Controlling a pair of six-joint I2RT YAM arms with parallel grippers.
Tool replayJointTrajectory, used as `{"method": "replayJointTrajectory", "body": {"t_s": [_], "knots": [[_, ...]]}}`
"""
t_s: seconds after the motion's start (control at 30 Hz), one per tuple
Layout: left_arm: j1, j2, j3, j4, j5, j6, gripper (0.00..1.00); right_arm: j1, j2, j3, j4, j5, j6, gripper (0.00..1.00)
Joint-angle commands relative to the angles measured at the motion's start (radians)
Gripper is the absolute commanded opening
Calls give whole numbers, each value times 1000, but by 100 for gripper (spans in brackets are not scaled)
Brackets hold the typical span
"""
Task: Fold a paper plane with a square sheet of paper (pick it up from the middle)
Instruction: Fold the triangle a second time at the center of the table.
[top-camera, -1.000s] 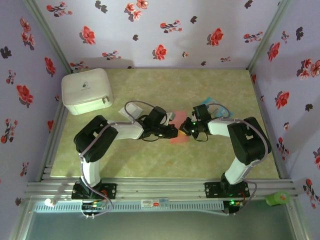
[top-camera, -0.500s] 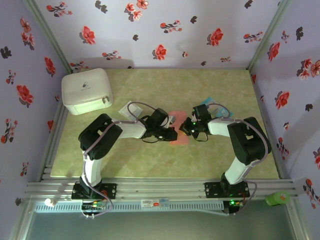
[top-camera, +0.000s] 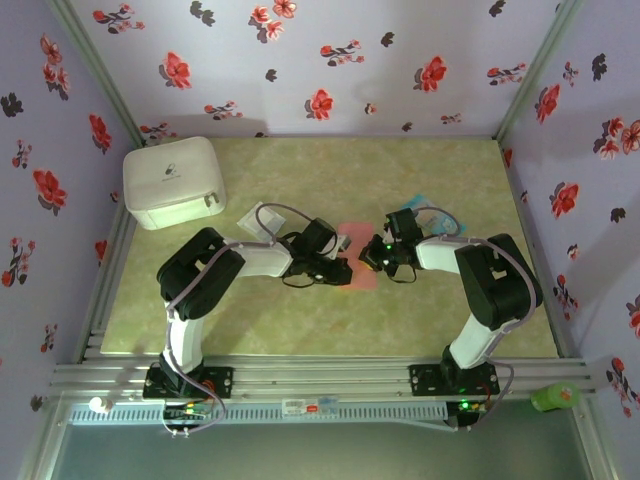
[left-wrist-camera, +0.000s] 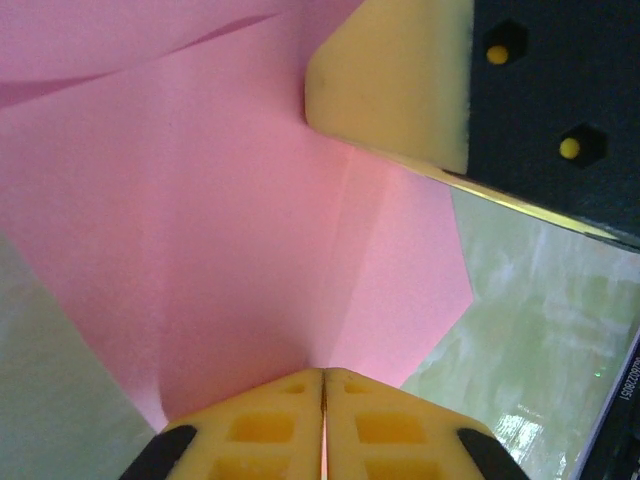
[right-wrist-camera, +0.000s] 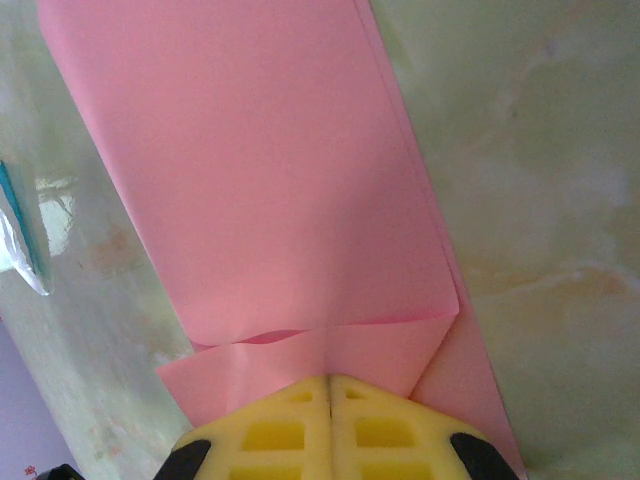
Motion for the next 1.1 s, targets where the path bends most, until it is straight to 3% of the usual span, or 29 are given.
{"method": "replayJointTrajectory", "body": {"t_s": [0.0, 0.6, 0.77, 0.87, 1.07], "knots": [[-5, -28, -34, -55, -17, 32, 10, -23, 24, -37, -107, 99, -13, 0], [-7, -163, -151, -76, -8, 33, 9, -25, 22, -38, -108, 97, -15, 0], [21, -218, -147, 33, -4, -25, 6, -26, 17, -39, -110, 96, -14, 0], [34, -197, -114, 92, 13, -61, 6, -26, 17, -41, -107, 96, -13, 0], [35, -67, 14, 59, 34, -58, 5, -26, 16, -43, -97, 91, -6, 0]]}}
